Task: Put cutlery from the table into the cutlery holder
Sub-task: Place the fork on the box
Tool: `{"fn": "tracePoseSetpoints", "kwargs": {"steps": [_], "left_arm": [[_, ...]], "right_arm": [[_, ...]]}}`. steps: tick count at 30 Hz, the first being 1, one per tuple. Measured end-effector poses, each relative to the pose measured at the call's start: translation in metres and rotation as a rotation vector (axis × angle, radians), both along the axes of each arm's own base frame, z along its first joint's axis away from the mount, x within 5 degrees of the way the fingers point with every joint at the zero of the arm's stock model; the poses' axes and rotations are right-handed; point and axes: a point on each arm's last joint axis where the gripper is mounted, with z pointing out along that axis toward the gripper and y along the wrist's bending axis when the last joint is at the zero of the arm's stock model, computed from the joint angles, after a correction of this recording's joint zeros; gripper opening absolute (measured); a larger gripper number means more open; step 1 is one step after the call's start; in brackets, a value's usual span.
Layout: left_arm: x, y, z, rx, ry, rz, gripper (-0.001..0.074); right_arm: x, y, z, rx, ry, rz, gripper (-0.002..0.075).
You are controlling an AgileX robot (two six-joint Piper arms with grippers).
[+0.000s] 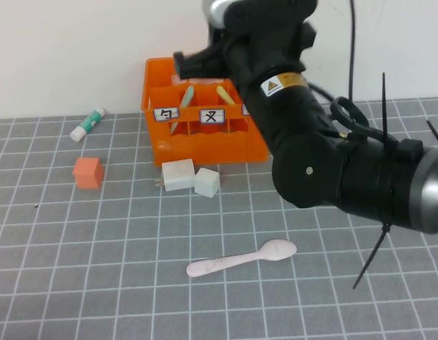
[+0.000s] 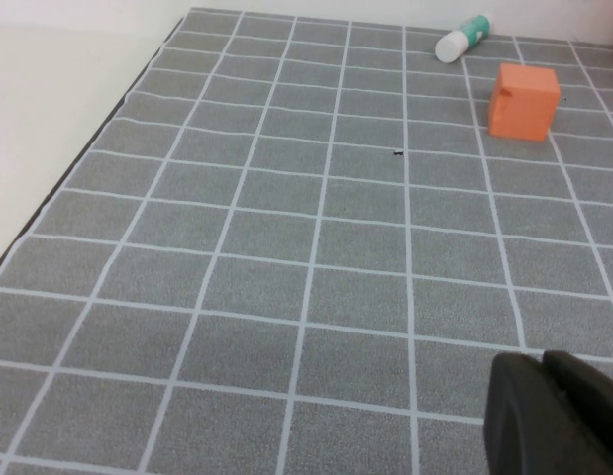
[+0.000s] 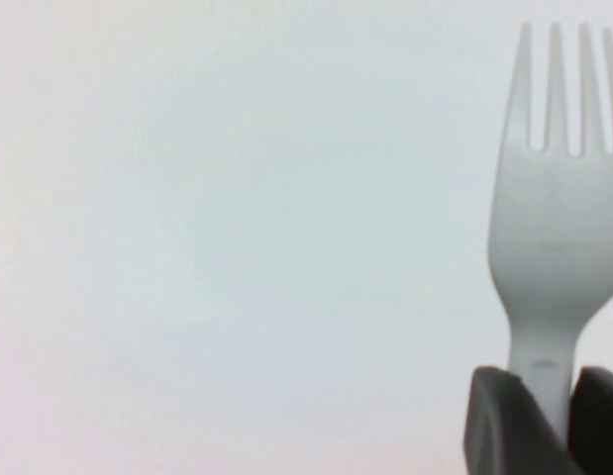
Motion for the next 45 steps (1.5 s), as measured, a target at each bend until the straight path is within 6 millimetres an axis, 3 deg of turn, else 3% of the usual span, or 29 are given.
{"fn": "tracePoseSetpoints", "kwargs": {"steps": [4, 13, 24, 34, 45], "left_arm": [[0.0, 0.0, 0.0, 0.0, 0.0, 0.0, -0.0001], [0.0, 0.0, 0.0, 0.0, 0.0, 0.0, -0.0001], [0.0, 0.0, 0.0, 0.004, 0.0, -0.001, -0.0001], [0.0, 0.0, 0.0, 0.004, 0.0, -0.001, -0.0001], [0.0, 0.0, 0.0, 0.004, 0.0, -0.001, -0.0001]], "right_arm": [[0.013, -0.004, -0.002, 0.027, -0.075, -0.005, 0.0116], [0.036, 0.003, -0.031, 0.015, -0.044, -0.01, 0.0116], [0.062, 0.019, -0.028, -0.047, -0.044, 0.054, 0.0116], [0.08, 0.019, -0.073, -0.106, 0.045, 0.04, 0.0116], [0.086, 0.019, -0.093, -0.139, 0.112, 0.047, 0.0139]]}}
